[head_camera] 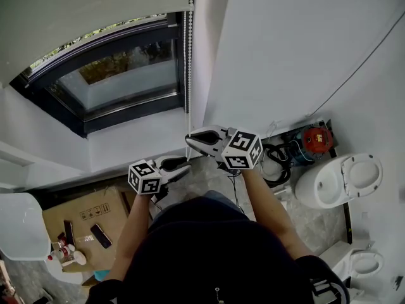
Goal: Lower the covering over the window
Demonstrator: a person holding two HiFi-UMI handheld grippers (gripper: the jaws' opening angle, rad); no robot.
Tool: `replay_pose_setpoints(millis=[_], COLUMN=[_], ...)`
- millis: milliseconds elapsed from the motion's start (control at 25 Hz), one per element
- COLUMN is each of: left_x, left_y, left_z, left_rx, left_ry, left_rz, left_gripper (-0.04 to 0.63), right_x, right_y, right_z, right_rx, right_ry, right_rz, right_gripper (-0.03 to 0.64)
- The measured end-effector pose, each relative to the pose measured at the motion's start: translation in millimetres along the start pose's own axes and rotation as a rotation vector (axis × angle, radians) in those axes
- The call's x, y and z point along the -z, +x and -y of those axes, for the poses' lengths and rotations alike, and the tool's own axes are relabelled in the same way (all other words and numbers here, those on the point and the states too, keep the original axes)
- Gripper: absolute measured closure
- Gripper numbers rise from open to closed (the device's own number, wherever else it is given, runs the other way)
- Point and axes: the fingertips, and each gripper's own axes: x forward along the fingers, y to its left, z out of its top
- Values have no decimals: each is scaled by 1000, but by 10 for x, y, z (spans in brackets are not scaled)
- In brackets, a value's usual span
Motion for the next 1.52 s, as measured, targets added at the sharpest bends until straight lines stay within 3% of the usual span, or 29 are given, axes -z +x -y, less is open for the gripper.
replay_pose_setpoints(millis=[160, 280, 520, 720, 1280, 1520], left_x=[-429, -741, -1175, -1373, -1503, -1821], left_y=[-189, -300, -413, -415, -331, -328], left_z=[14, 85, 303, 413, 503, 601], left_rx=[-30, -33, -13, -8, -5, -20], left_ry=[74, 132, 201, 246, 278, 337], left_rz=[88, 147, 241, 261, 252, 291], left_gripper=[472, 472, 474, 473, 472, 473], right_x=[325, 479, 581, 578, 604, 603], right_y=[74, 109, 132, 130, 73, 83], right_z=[-31, -73, -42, 0, 102, 45], right_rx=[-18, -27, -17, -4, 22, 9], right_ry=[-6, 54, 61, 57, 59, 56], right_rz=[-117, -100, -123, -125, -140, -138], right_gripper=[603, 603, 603, 603, 603, 603])
